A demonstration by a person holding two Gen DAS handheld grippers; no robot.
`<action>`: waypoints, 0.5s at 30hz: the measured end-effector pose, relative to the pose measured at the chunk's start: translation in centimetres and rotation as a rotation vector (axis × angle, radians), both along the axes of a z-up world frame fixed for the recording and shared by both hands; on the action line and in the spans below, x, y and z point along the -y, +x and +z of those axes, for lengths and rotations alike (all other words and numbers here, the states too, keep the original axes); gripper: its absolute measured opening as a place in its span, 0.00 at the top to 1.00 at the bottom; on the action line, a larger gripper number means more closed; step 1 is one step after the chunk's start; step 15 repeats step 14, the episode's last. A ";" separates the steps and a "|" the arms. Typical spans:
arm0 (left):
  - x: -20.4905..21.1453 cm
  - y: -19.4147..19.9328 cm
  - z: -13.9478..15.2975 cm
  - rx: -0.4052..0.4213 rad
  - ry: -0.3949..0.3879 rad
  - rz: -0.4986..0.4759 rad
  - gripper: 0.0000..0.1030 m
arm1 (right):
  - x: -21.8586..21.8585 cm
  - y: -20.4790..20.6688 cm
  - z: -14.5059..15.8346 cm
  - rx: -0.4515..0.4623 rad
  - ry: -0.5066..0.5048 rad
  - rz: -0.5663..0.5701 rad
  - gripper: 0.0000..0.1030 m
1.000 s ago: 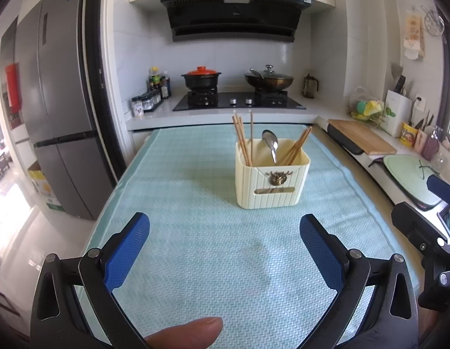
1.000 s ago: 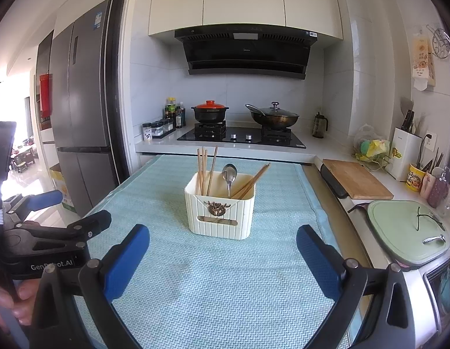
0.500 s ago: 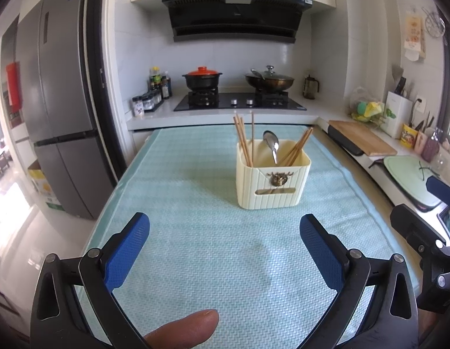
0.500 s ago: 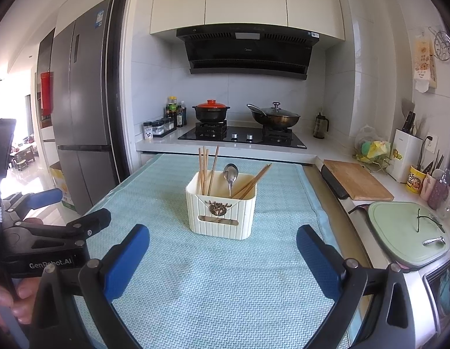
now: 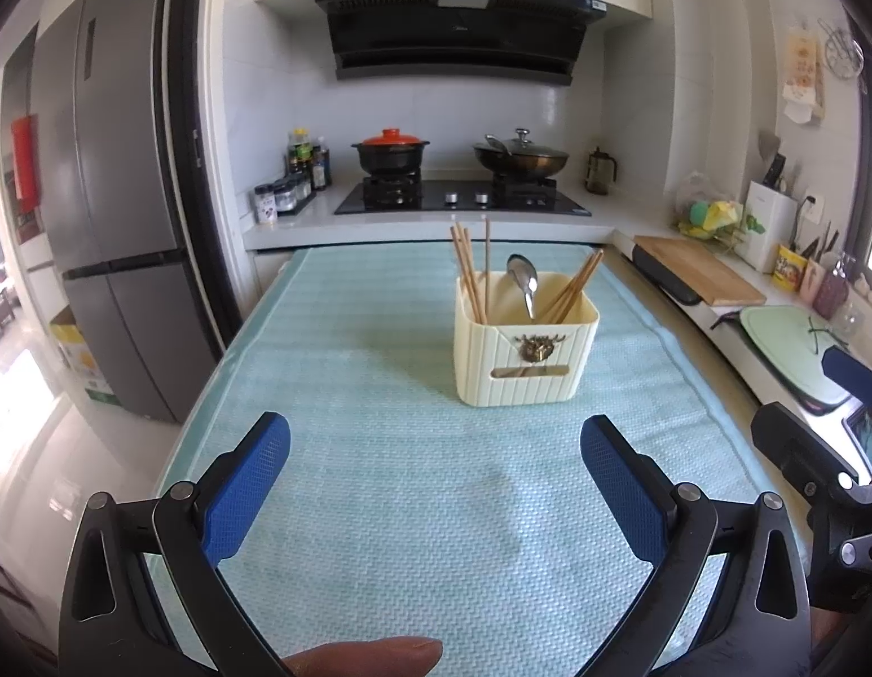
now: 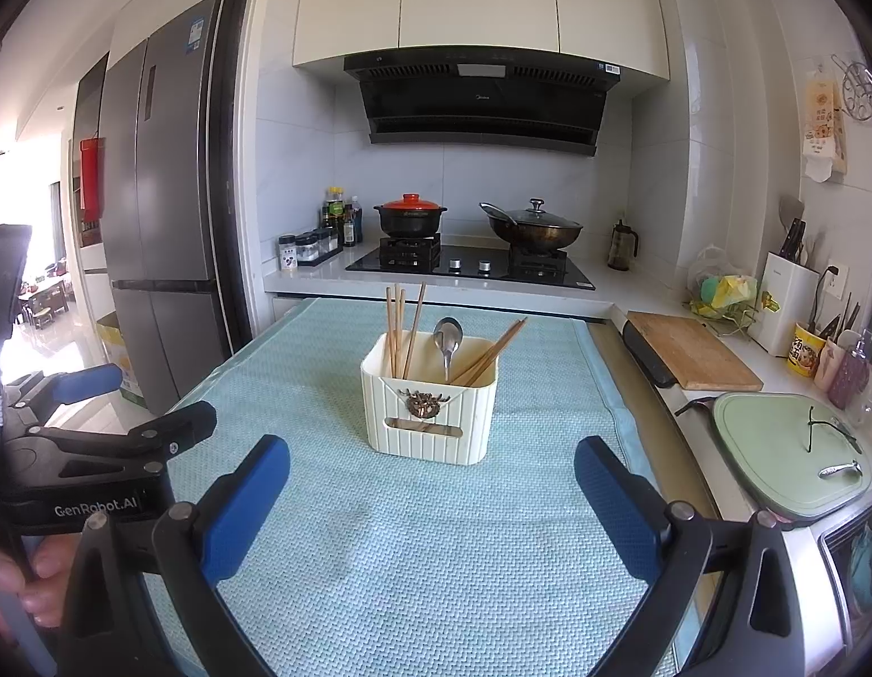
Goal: Organize utensils
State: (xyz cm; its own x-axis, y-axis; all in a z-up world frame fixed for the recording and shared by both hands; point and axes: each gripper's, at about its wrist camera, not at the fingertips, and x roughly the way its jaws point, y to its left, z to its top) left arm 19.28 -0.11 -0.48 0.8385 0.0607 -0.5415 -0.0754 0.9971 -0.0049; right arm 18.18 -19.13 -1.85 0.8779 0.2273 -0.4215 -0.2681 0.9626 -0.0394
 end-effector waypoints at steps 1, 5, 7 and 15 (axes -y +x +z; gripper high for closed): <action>0.0 0.0 0.0 0.000 -0.001 0.001 0.00 | 0.0 0.0 0.0 0.000 0.000 0.000 0.00; 0.0 0.0 0.0 -0.001 -0.001 -0.001 0.00 | -0.1 0.0 0.0 -0.001 0.000 -0.001 0.00; 0.0 0.0 -0.1 -0.002 -0.004 -0.005 0.00 | 0.0 0.0 0.0 -0.002 0.000 -0.001 0.00; -0.1 -0.1 -0.2 0.002 -0.017 0.016 0.00 | 0.5 0.1 0.0 -0.008 -0.004 0.003 0.00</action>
